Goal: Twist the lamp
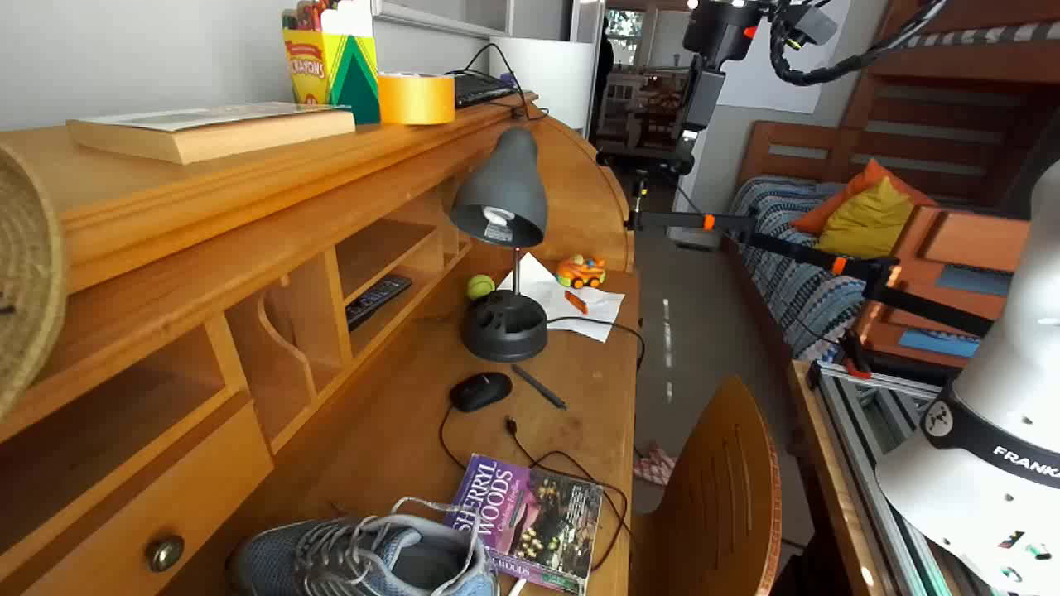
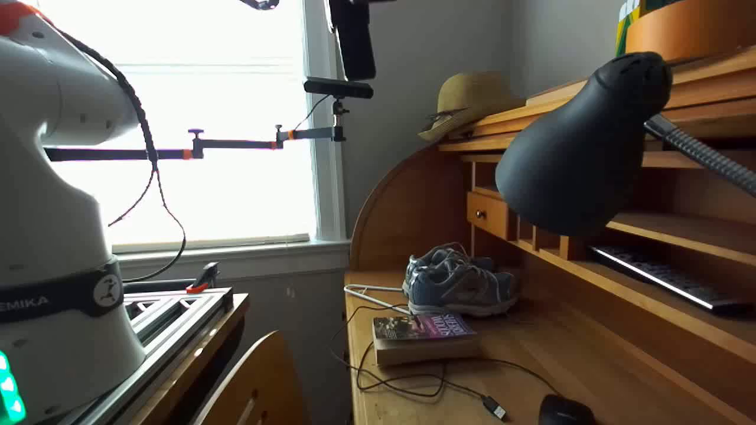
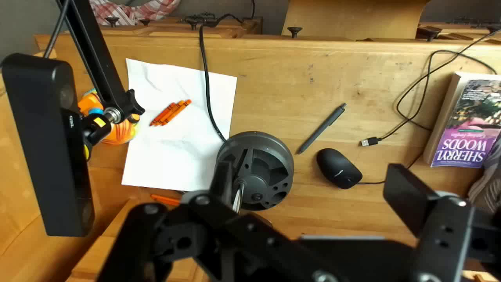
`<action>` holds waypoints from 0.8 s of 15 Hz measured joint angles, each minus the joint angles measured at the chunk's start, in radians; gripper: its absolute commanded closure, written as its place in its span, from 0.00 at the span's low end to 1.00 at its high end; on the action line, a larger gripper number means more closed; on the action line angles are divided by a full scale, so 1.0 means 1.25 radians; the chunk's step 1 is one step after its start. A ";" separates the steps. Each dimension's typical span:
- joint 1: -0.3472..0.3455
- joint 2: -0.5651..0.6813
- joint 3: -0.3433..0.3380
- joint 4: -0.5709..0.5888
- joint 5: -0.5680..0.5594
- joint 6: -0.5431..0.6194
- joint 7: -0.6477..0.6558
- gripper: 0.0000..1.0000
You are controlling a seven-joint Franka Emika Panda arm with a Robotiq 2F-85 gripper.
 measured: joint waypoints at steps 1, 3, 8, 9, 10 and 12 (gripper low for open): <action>0.000 0.000 0.000 0.000 0.000 0.000 0.000 0.00; 0.000 0.000 0.000 0.000 0.000 0.000 0.000 0.00; 0.000 0.001 0.001 0.001 0.003 0.000 0.004 0.00; 0.002 0.005 0.004 0.005 0.015 -0.004 0.013 0.00; 0.006 0.014 0.008 0.013 0.036 -0.012 0.029 0.00; 0.018 0.046 0.017 0.046 0.097 -0.031 0.069 0.00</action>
